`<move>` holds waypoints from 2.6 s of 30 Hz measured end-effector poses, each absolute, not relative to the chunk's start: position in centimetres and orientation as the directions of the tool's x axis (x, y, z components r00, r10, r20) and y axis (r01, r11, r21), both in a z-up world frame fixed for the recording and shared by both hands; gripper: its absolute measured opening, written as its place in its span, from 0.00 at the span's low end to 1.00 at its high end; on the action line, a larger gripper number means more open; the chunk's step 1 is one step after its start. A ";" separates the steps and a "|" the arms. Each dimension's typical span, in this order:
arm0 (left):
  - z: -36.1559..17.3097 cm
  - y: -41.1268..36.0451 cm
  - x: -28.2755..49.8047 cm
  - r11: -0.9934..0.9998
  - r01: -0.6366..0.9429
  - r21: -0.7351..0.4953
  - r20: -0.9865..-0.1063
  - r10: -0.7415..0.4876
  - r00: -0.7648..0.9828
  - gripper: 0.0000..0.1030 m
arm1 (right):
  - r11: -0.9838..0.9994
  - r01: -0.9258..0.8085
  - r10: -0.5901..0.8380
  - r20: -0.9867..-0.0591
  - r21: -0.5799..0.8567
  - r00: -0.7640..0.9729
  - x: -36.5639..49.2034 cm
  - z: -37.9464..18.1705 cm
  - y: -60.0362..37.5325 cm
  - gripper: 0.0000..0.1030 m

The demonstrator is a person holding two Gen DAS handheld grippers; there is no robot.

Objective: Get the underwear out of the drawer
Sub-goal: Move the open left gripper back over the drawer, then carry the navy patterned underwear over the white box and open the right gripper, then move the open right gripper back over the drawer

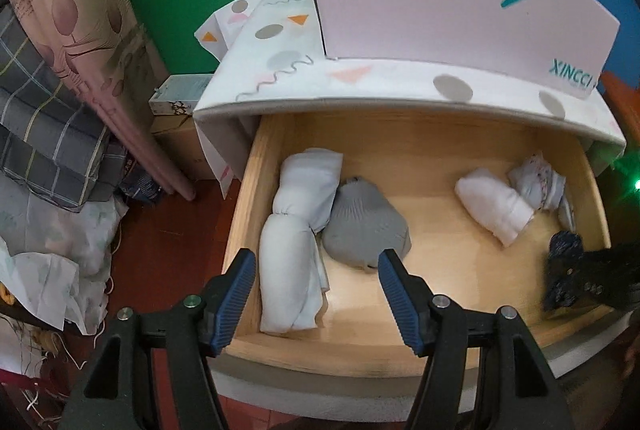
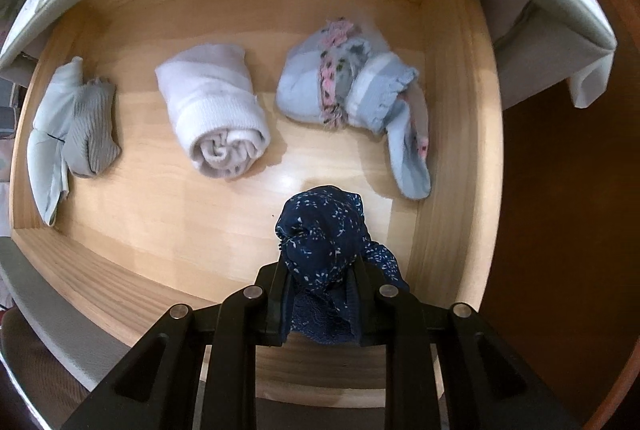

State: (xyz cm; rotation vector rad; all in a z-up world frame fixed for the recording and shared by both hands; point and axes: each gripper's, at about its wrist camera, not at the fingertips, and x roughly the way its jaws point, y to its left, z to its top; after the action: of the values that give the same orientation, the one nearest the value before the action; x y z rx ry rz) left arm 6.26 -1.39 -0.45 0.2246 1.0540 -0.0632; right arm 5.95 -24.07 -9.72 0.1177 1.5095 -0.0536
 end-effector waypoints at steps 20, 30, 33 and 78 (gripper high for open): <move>-0.7 0.4 6.4 0.993 0.110 0.033 -0.869 -0.026 0.495 0.63 | 0.994 0.062 0.072 -0.949 0.095 0.307 5.5 0.8 -25.1 0.20; -0.7 0.3 6.3 0.993 0.110 0.038 -0.865 -0.023 0.501 0.63 | 0.994 0.030 0.083 -0.896 0.106 0.435 6.1 8.9 -26.0 0.20; -0.6 0.4 6.3 0.993 0.110 0.033 -0.864 -0.027 0.503 0.63 | 0.995 0.014 0.080 -0.871 0.099 0.485 6.6 12.1 -25.8 0.20; -0.9 0.7 6.6 0.995 0.104 0.003 -0.873 -0.048 0.485 0.63 | 0.992 -0.065 0.128 -0.833 0.111 0.538 20.6 15.3 -23.5 0.34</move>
State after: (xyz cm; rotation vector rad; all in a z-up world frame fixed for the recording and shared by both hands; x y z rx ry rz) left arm 6.56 0.72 -0.93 0.0577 1.0611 -0.0929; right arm 20.61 -23.54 15.26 0.0693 0.9961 0.1149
